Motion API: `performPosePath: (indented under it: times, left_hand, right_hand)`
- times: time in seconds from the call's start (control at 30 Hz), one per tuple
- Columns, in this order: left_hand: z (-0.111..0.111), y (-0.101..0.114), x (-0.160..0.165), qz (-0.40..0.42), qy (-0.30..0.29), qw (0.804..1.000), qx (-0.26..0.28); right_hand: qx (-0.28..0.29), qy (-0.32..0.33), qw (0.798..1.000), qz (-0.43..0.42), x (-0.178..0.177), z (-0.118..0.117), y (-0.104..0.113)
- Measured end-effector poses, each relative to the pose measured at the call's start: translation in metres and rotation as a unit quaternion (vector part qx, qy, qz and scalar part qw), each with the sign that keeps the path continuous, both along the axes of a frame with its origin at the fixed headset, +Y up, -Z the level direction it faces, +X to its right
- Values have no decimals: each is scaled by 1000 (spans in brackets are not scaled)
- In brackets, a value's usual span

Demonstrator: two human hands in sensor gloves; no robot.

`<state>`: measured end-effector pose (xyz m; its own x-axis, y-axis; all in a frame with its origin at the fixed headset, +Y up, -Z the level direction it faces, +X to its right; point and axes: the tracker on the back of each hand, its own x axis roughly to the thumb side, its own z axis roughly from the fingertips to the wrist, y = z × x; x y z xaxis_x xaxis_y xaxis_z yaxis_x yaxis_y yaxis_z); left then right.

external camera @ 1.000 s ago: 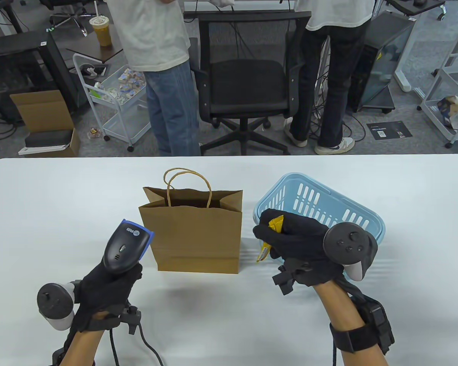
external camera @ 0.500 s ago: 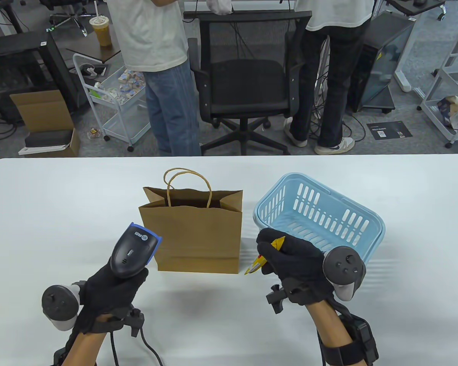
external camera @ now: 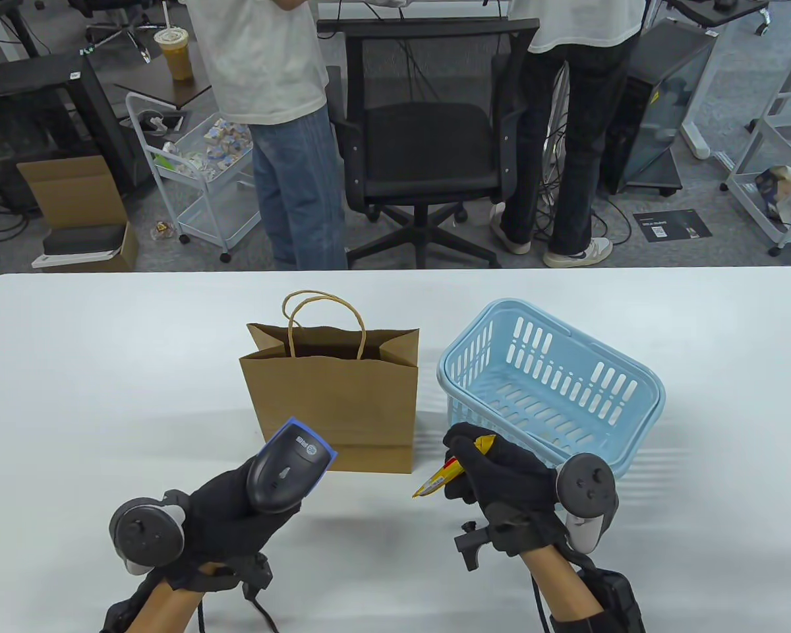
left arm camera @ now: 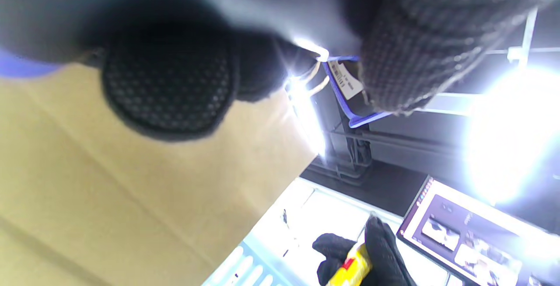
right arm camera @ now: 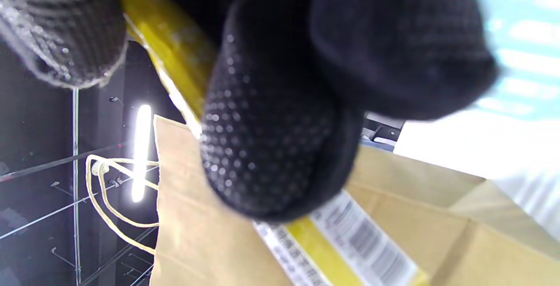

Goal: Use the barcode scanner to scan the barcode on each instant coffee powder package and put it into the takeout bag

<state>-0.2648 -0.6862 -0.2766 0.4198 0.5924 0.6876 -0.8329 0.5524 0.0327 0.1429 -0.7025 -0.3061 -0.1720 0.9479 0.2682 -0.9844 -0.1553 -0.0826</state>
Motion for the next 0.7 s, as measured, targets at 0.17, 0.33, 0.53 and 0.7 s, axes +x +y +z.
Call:
performPosePath:
  times: [0.17,0.33,0.53,0.7]
  left_hand:
    - [3,-4,14,-42,-20,999,7]
    - [7,-10,31,-105,-43,993,13]
    - [6,-13,35,-116,-49,992,-1]
    - [8,-13,37,-123,-54,991,-4]
  right_hand:
    - [-13,4,1000,-20,-4,2,-2]
    - [-36,37,998,-48,-10,3,-5]
    - [-60,109,988,-89,-16,0,-6]
    - [-23,57,996,-58,-14,4,-2]
